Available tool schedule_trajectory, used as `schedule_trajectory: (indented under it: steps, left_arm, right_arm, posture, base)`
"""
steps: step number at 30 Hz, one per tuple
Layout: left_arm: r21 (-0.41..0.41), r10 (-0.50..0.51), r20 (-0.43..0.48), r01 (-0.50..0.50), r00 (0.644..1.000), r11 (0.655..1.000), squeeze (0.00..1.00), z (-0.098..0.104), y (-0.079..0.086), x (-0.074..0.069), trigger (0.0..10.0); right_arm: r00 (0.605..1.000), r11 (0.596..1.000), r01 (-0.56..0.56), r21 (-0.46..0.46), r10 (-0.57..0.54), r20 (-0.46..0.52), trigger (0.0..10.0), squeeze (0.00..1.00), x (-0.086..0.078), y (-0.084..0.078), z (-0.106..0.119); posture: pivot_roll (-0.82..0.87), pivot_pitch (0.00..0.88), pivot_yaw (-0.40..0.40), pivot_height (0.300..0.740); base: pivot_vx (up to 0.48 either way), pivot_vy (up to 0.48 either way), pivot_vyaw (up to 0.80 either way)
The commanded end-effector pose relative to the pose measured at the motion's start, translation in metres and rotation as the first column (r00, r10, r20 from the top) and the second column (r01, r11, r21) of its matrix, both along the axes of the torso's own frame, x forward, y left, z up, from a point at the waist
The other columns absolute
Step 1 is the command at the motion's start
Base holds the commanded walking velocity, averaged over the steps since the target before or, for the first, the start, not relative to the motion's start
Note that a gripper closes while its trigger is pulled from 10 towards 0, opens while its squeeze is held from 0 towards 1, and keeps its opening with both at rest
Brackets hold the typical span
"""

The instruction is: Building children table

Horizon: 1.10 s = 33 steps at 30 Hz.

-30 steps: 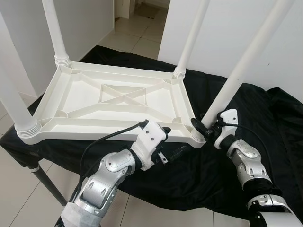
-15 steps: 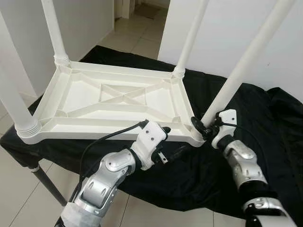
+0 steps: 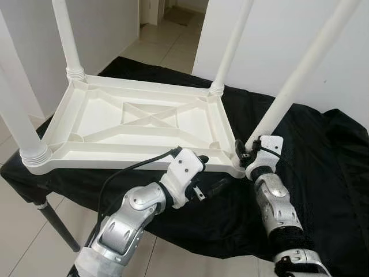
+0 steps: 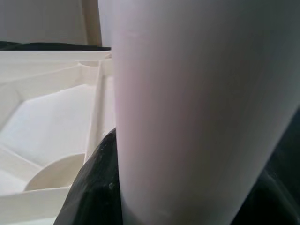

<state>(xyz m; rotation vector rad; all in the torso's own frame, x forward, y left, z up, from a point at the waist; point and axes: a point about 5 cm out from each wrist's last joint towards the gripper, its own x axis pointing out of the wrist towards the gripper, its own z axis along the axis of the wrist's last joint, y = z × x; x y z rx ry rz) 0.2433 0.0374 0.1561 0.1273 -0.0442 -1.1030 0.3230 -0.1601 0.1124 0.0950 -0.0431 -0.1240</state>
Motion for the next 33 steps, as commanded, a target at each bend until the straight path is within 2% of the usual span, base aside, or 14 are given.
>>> schedule_trajectory:
  steps: [1, 2, 6, 14, 21, 22, 23, 24, 26, 27, 29, 30, 32, 33]
  left_arm:
    - [-0.002, 0.024, 0.002, -0.024, 1.0, 1.0, 0.0, -0.001, -0.003, 0.0, 10.0]
    - [-0.003, 0.025, 0.001, -0.025, 1.0, 1.0, 0.0, -0.002, -0.003, 0.0, 10.0]
    - [-0.001, 0.028, 0.0, -0.028, 1.0, 1.0, 0.0, -0.002, -0.003, -0.001, 10.0]
    - [0.0, 0.031, 0.002, -0.031, 1.0, 1.0, 0.0, -0.002, -0.002, -0.001, 10.0]
    - [-0.001, 0.034, 0.004, -0.034, 0.999, 0.999, 0.0, -0.002, -0.002, 0.0, 10.0]
    - [-0.002, 0.034, 0.004, -0.034, 0.999, 0.999, 0.0, -0.002, -0.002, 0.0, 10.0]
    - [-0.002, 0.034, 0.004, -0.034, 0.999, 0.999, 0.0, -0.002, -0.002, 0.0, 10.0]
    - [-0.001, 0.033, 0.003, -0.033, 0.999, 0.999, 0.0, -0.003, -0.003, -0.001, 10.0]
    - [-0.001, 0.033, 0.003, -0.033, 0.999, 0.999, 0.0, -0.003, -0.003, -0.001, 10.0]
    - [0.0, 0.033, 0.003, -0.033, 0.999, 0.999, 0.0, -0.003, -0.002, -0.001, 10.0]
    - [0.0, 0.033, 0.003, -0.033, 0.999, 0.999, 0.0, -0.003, -0.002, -0.001, 10.0]
    - [0.0, 0.034, 0.003, -0.034, 0.999, 0.999, 0.0, -0.003, -0.002, 0.0, 10.0]
    - [0.0, 0.034, 0.003, -0.034, 0.999, 0.999, 0.0, -0.003, -0.002, 0.0, 10.0]
    - [0.0, 0.033, 0.002, -0.033, 0.999, 0.999, 0.0, -0.004, -0.002, 0.0, 10.0]
  right_arm:
    - [0.994, 0.998, 0.063, 0.002, -0.063, -0.09, 10.0, 0.0, -0.006, 0.0, -0.016]
    - [0.988, 0.993, 0.114, 0.031, -0.11, -0.107, 10.0, 0.0, -0.006, 0.006, -0.017]
    - [0.987, 0.991, 0.121, 0.049, -0.115, -0.116, 10.0, 0.0, -0.005, 0.016, -0.016]
    - [0.987, 0.993, 0.115, 0.034, -0.111, -0.113, 10.0, 0.0, -0.004, 0.017, -0.015]
    - [0.992, 0.994, 0.093, 0.059, -0.088, -0.09, 10.0, 0.0, -0.003, 0.017, -0.012]
    - [0.995, 0.995, 0.073, 0.073, -0.068, -0.068, 10.0, 1.0, -0.003, 0.018, -0.008]
    - [0.995, 0.995, 0.073, 0.073, -0.068, -0.068, 10.0, 1.0, -0.003, 0.018, -0.008]
    - [1.0, 0.997, 0.019, 0.069, -0.017, -0.026, 10.0, 1.0, -0.007, 0.014, -0.005]
    - [1.0, 0.997, 0.019, 0.069, -0.017, -0.026, 10.0, 1.0, -0.007, 0.014, -0.005]
    - [1.0, 0.997, -0.03, 0.071, 0.029, 0.002, 10.0, 1.0, -0.012, 0.009, -0.005]
    - [1.0, 0.997, -0.03, 0.071, 0.029, 0.002, 10.0, 1.0, -0.012, 0.009, -0.005]
    - [0.997, 0.995, -0.081, 0.054, 0.08, 0.023, 10.0, 1.0, -0.018, 0.001, -0.007]
    - [0.997, 0.995, -0.081, 0.054, 0.08, 0.023, 10.0, 1.0, -0.018, 0.001, -0.007]
    - [0.99, 0.99, -0.135, 0.029, 0.134, 0.038, 10.0, 1.0, -0.024, -0.006, -0.009]
  posture:
    - [0.07, 0.0, -0.168, 0.74]
    - [0.07, 0.0, -0.168, 0.74]
    - [0.08, 0.0, -0.177, 0.74]
    - [0.08, 0.0, -0.179, 0.74]
    - [0.08, 0.0, -0.181, 0.74]
    - [0.08, 0.0, -0.18, 0.74]
    - [0.08, 0.0, -0.18, 0.74]
    - [0.08, 0.0, -0.183, 0.74]
    - [0.08, 0.0, -0.183, 0.74]
    - [0.08, 0.0, -0.183, 0.74]
    - [0.08, 0.0, -0.183, 0.74]
    - [0.08, 0.0, -0.183, 0.74]
    - [0.08, 0.0, -0.183, 0.74]
    - [0.07, 0.0, -0.177, 0.74]
  base:
    - [0.0, 0.0, 0.0]
    - [0.0, 0.0, 0.0]
    - [0.0, 0.0, 0.0]
    - [0.0, 0.0, 0.0]
    - [0.0, 0.0, 0.0]
    - [0.0, 0.0, 0.0]
    - [0.0, 0.0, 0.0]
    - [0.0, 0.0, 0.0]
    - [0.0, 0.0, 0.0]
    - [0.0, 0.0, 0.0]
    - [0.0, 0.0, 0.0]
    - [0.0, 0.0, 0.0]
    - [0.0, 0.0, 0.0]
    - [0.0, 0.0, 0.0]
